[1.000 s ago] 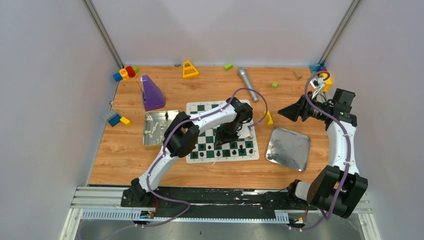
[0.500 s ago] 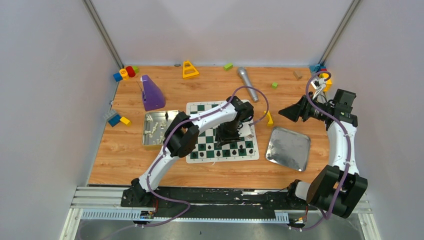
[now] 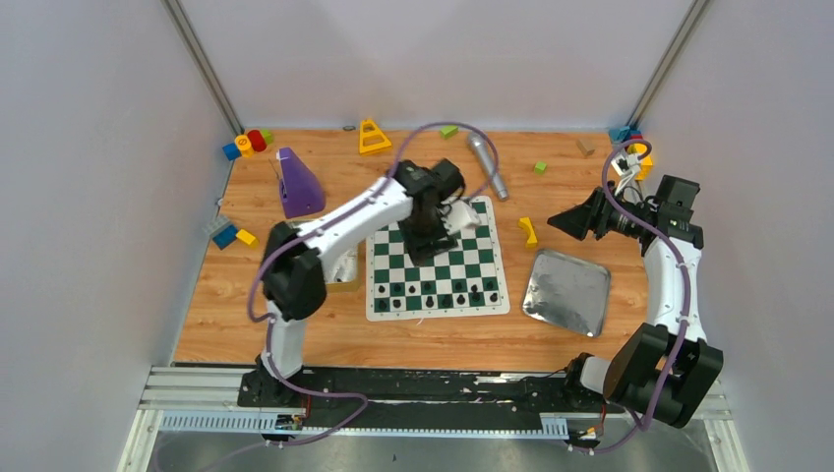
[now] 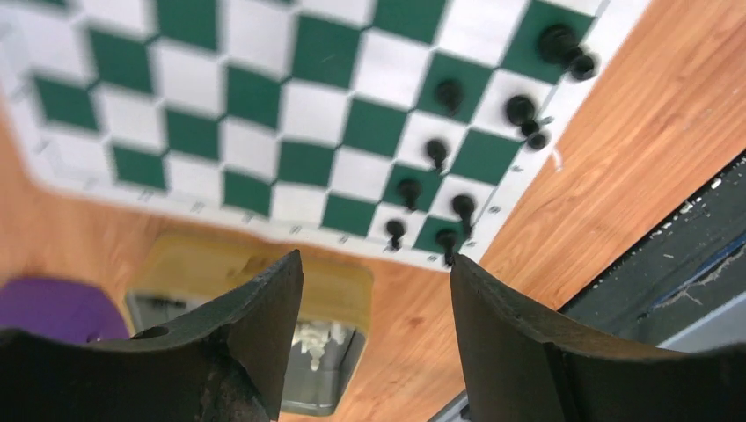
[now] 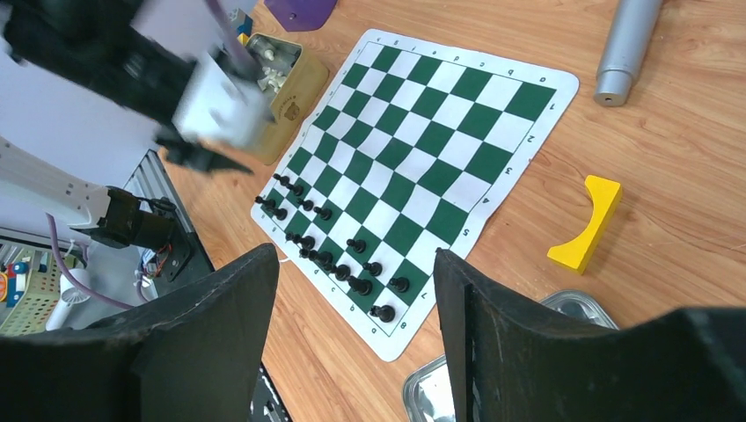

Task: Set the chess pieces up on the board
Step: Place the chess piece on the chessboard, then pick up the chess piece from the storage box.

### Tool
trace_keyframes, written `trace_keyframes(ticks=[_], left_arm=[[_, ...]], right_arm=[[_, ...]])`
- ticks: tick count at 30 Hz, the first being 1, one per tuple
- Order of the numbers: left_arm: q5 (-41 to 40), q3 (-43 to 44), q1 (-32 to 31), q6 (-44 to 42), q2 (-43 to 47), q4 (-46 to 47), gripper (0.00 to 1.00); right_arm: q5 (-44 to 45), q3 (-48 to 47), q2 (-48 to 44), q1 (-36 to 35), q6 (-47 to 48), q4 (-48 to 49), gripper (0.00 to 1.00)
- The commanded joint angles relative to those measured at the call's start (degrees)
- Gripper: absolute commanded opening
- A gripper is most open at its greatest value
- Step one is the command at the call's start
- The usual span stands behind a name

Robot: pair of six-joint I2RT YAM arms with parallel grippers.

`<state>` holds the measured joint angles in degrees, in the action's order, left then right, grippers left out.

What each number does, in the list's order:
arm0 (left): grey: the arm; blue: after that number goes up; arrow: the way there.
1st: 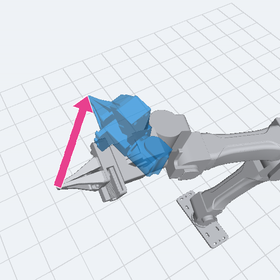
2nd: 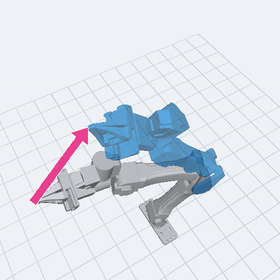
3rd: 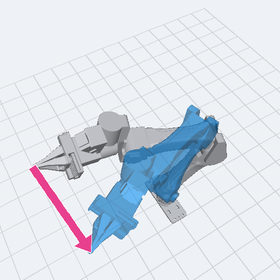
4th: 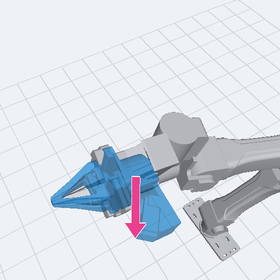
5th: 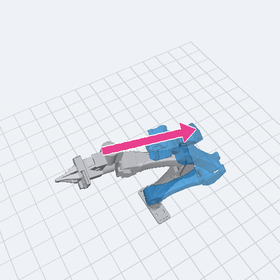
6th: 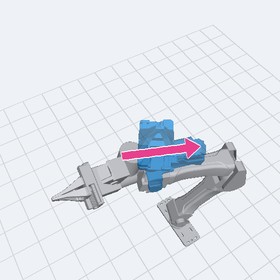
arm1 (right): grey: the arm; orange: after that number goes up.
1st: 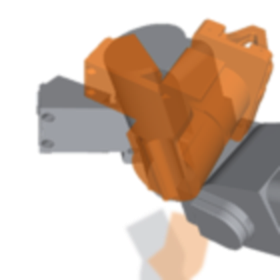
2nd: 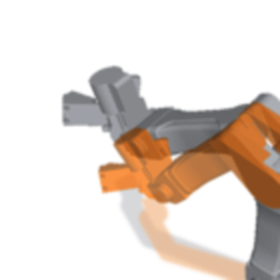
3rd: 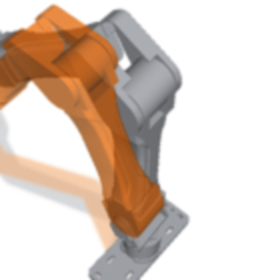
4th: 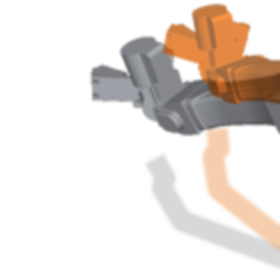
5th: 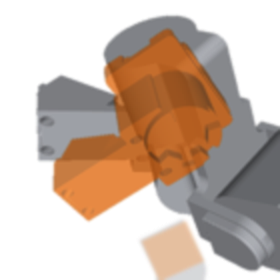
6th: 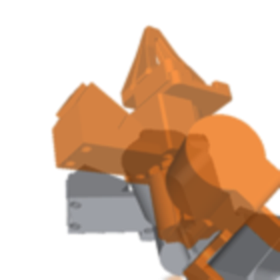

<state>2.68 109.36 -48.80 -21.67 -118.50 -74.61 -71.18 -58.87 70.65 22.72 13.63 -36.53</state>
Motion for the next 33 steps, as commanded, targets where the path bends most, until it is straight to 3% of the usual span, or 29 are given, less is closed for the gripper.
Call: trace_keyframes(ticks=[1,6,11,18,33], left_arm=[[-0.46,-7.39,10.71,4.94,14.47,8.22,0.71],[-0.5,-21.89,23.42,9.49,23.35,20.53,0.66],[-3.93,-31.52,29.34,11.3,25.88,31.46,0.63],[-3.04,-34.65,35.91,14.19,21.17,38.07,0.51],[-0.51,-39.31,40.45,17.97,17.18,47.01,0.4]], right_arm=[[-2.21,-0.02,0.45,0.48,1.42,0.65,0.66],[-2.55,-0.11,1.08,0.44,1.16,0.69,0.67],[-2.27,0.02,1.19,0.47,1.21,0.67,0.67],[-1.98,0.24,1.58,0.45,1.49,0.67,0.67],[-2.38,0.25,2.64,0.48,1.84,0.39,0.67]])
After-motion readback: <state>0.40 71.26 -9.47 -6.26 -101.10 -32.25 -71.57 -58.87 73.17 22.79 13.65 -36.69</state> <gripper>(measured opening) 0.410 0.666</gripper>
